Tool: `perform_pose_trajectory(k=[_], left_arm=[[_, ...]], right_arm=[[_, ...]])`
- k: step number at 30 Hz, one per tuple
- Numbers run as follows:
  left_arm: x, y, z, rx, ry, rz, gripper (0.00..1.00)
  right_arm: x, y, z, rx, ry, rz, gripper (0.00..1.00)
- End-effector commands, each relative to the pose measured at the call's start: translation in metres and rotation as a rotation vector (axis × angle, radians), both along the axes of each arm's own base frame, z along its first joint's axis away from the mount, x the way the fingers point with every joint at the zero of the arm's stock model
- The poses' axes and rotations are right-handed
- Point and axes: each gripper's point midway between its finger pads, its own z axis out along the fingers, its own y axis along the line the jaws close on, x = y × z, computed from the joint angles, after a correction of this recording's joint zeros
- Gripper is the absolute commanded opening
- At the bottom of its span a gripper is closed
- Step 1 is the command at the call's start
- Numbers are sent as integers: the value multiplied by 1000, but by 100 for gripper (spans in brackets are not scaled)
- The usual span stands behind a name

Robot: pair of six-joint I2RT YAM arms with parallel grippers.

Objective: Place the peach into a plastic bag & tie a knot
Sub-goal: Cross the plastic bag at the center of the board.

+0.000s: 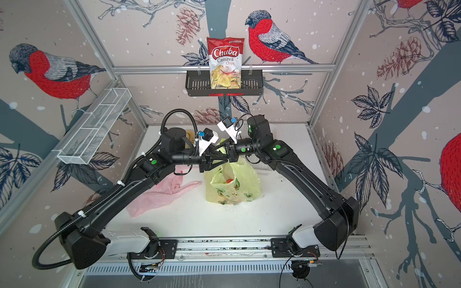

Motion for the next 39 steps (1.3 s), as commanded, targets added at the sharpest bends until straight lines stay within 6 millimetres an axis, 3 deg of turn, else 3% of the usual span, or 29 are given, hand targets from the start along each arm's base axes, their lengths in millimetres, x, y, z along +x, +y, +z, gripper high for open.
perform_pose_trajectory(k=[1, 11, 21, 32, 39], left_arm=[[-11, -5, 17, -65, -40, -78, 43], [-24, -6, 18, -59, -15, -156, 45], [-5, -8, 23, -103, -49, -63, 45], [7, -1, 27, -165, -74, 48, 44], [-3, 5, 43, -233, -101, 43, 44]], right_arm=[[-11, 0, 13, 55, -13, 67, 0], [-12, -10, 8, 74, 3, 119, 0], [-22, 10, 29, 141, 20, 133, 0], [-15, 24, 38, 231, 93, 29, 0], [-7, 22, 35, 243, 106, -44, 0]])
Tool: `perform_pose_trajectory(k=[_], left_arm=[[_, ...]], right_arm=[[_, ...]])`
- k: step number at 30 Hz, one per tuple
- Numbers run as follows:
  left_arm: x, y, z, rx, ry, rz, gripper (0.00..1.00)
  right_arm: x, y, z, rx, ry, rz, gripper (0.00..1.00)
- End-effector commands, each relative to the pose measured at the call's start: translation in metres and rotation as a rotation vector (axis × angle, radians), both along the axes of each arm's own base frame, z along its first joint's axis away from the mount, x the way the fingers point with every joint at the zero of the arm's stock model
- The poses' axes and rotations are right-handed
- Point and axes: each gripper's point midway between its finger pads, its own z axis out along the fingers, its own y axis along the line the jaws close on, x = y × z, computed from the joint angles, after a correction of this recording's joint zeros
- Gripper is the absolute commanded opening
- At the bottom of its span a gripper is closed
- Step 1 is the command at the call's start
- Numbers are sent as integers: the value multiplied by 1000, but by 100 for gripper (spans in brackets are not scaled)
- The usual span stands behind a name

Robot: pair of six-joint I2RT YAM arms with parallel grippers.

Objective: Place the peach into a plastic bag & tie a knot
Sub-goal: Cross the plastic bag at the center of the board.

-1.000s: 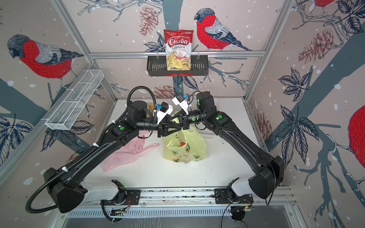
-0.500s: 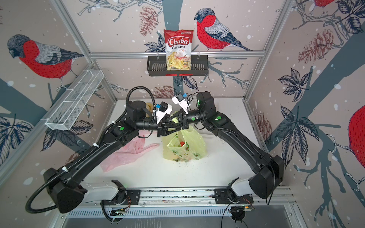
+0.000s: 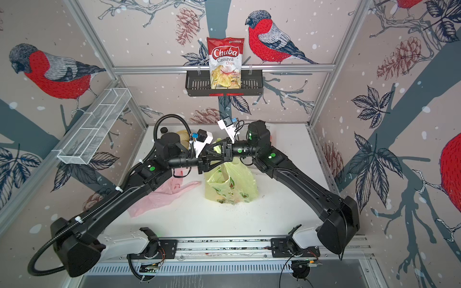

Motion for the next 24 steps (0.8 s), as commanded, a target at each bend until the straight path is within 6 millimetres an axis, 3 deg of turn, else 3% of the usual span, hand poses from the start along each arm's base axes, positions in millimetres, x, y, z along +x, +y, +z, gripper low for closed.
perform_pose_trajectory(k=[1, 8, 16, 19, 22, 24], left_arm=[[0, -1, 38, -131, -102, 4, 44], [-4, -2, 44, -154, -109, -15, 45], [1, -6, 33, -133, -96, -11, 42], [4, -6, 32, -125, -97, 7, 30], [11, -3, 32, -122, -101, 57, 4], [14, 0, 33, -133, -106, 85, 0]], right_arm=[[-2, 3, 20, 81, -35, -18, 0], [-5, -2, 40, 176, 1, -45, 0], [-10, 7, 41, 199, 30, -16, 0], [-12, 8, 41, 198, 37, -7, 0], [-13, 8, 37, 189, 42, -5, 0], [-13, 7, 33, 175, 48, -8, 0]])
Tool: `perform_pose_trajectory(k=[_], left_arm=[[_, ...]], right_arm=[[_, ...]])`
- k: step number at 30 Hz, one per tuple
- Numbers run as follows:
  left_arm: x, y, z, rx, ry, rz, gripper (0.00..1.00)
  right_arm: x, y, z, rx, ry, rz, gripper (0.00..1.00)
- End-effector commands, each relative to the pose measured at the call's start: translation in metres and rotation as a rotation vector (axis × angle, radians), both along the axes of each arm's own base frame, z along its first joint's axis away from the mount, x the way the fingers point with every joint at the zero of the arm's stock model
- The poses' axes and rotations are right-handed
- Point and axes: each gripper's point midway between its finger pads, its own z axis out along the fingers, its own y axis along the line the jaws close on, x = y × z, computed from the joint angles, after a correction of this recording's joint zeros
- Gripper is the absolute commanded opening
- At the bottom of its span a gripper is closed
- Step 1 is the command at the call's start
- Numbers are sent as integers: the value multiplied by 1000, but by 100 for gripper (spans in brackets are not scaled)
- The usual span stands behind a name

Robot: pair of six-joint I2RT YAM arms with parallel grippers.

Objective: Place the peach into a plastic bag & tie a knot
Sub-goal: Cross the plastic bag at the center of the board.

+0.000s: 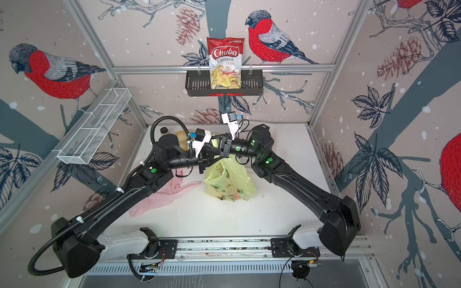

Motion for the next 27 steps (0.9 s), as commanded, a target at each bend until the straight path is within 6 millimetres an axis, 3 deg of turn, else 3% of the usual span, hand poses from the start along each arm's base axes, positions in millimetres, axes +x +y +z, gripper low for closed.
perform_pose_trajectory(k=[1, 4, 7, 9, 12, 14, 18, 20, 23, 27], left_arm=[[15, 5, 19, -61, -68, 100, 0], [17, 7, 18, -59, -74, 115, 0], [17, 7, 15, -48, -76, 118, 0], [17, 8, 10, -29, -75, 120, 0], [19, 9, 2, -1, -69, 120, 0], [18, 8, -3, 13, -64, 105, 0], [10, 3, -9, 41, -58, 42, 0], [4, 1, -10, 52, -54, -2, 0], [-6, 0, -9, 59, -52, -59, 0], [-17, -1, -11, 74, -41, -117, 0]], right_arm=[[-16, 3, -7, -26, 8, 78, 0], [-17, 1, -14, -51, 15, 69, 4], [-12, -7, -20, -93, 19, 30, 32], [-6, -21, -20, -125, 11, -29, 57], [-2, -52, -7, -141, -28, -122, 75], [0, -71, 0, -138, -51, -191, 80], [1, -104, 13, -125, -87, -286, 83], [15, -118, 14, -135, -70, -368, 82], [46, -126, 0, -180, 5, -421, 71], [81, -115, -33, -243, 84, -389, 66]])
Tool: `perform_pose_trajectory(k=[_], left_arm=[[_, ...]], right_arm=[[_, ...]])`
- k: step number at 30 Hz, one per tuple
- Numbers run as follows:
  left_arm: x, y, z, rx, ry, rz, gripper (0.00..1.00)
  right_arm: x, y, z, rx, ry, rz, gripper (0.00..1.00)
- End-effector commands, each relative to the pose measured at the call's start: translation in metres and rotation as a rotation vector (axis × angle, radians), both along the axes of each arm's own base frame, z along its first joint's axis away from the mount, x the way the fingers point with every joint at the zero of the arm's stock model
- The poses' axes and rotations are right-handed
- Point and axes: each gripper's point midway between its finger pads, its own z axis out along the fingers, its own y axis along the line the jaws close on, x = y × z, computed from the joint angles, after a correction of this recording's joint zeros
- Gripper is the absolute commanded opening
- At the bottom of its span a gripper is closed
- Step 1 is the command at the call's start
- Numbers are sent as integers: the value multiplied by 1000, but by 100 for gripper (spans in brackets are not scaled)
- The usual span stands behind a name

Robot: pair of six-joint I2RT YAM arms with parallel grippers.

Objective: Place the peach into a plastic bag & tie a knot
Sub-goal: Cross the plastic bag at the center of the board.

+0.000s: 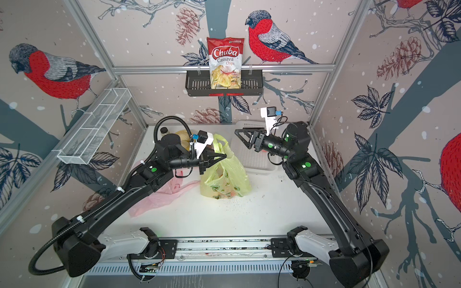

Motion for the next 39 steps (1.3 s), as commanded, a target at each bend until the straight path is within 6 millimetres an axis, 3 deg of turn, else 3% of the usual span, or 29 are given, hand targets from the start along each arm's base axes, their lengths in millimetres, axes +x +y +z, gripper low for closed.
perform_pose_trajectory(k=[1, 3, 6, 11, 16, 25, 33, 39], left_arm=[[-15, -1, 0, 14, -13, -86, 0], [-18, -1, -4, 29, -7, -104, 0], [-20, -1, -10, 45, 4, -123, 0], [-20, -2, -14, 58, 7, -126, 0], [-17, -4, -17, 76, 16, -131, 0], [-21, -3, -17, 80, 28, -145, 0], [-21, 0, -16, 89, 29, -132, 0], [-18, -2, -19, 99, 36, -126, 0]], right_arm=[[15, 7, -27, -42, 78, 36, 64], [31, 14, -52, -63, 139, 54, 58], [36, 28, -78, -67, 206, 151, 55], [14, 43, -117, -83, 268, 305, 54], [-25, 45, -108, -42, 201, 398, 57], [-65, 35, -69, 19, 87, 438, 62], [-89, 31, -50, 50, 24, 494, 56], [-99, 34, -44, 40, 0, 508, 44]])
